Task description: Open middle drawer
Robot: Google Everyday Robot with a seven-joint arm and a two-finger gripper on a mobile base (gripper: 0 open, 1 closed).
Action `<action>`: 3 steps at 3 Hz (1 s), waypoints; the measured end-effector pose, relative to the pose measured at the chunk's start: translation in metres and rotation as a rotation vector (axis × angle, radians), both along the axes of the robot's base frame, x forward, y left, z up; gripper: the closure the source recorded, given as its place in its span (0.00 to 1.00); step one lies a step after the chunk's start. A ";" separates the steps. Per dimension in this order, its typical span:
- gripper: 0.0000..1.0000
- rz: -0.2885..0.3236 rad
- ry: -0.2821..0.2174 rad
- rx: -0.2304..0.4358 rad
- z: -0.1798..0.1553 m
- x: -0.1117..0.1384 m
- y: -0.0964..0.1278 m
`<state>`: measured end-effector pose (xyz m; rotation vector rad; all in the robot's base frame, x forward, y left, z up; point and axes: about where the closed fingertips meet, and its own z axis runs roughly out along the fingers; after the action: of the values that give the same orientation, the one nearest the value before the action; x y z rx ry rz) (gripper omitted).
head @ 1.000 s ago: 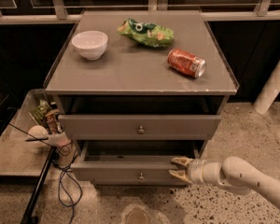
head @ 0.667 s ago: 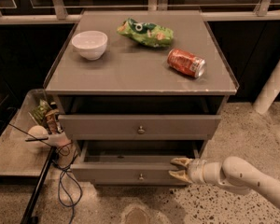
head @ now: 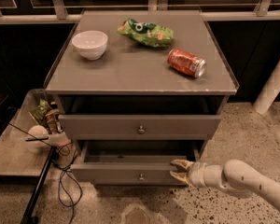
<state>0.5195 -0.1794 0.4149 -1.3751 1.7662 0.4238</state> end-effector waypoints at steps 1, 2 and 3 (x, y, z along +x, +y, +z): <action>1.00 0.000 0.000 0.000 0.004 0.000 0.000; 1.00 -0.033 -0.011 0.002 0.016 -0.013 -0.005; 1.00 -0.033 -0.011 0.002 0.016 -0.013 -0.005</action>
Offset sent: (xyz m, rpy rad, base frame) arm -0.1873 -0.0689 -0.0195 0.0349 0.1244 -0.1975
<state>0.5061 -0.1845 0.4306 -1.3422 1.7771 0.3993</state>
